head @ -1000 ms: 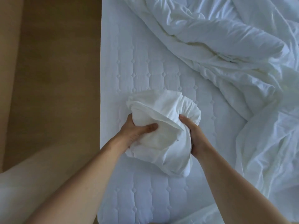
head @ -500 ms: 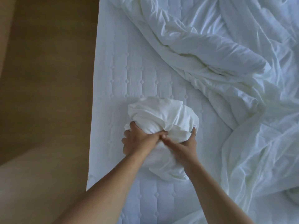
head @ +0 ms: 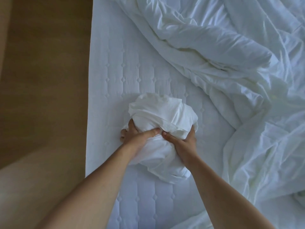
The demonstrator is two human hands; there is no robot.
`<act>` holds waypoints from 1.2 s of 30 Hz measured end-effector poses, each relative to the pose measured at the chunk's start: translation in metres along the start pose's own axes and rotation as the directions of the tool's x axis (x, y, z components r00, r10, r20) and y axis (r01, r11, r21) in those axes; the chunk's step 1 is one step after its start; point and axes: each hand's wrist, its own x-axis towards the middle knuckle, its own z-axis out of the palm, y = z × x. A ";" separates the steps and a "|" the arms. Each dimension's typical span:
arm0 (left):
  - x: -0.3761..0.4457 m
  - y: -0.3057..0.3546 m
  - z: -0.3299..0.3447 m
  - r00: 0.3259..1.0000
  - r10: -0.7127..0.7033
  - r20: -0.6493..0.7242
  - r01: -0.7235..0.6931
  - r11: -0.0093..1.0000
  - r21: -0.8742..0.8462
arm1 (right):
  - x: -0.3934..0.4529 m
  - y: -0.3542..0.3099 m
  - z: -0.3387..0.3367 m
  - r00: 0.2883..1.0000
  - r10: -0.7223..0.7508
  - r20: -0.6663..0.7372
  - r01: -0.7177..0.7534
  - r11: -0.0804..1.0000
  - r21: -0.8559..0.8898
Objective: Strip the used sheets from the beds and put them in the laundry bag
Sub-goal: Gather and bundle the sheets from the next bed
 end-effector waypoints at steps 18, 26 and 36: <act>-0.101 -0.025 0.002 0.969 0.245 -0.026 -0.242 0.929 -0.280 | -0.058 -0.002 -0.065 0.953 -0.107 0.284 0.027 0.962 0.271; -0.236 -0.041 -0.080 0.950 0.264 -0.167 -0.311 0.856 -0.413 | -0.180 -0.090 -0.062 0.849 -0.320 0.421 0.252 0.945 0.210; -0.428 -0.162 -0.280 0.769 0.314 -0.557 -0.577 0.716 -0.392 | -0.423 -0.155 0.069 0.493 -0.572 0.656 0.549 0.789 0.275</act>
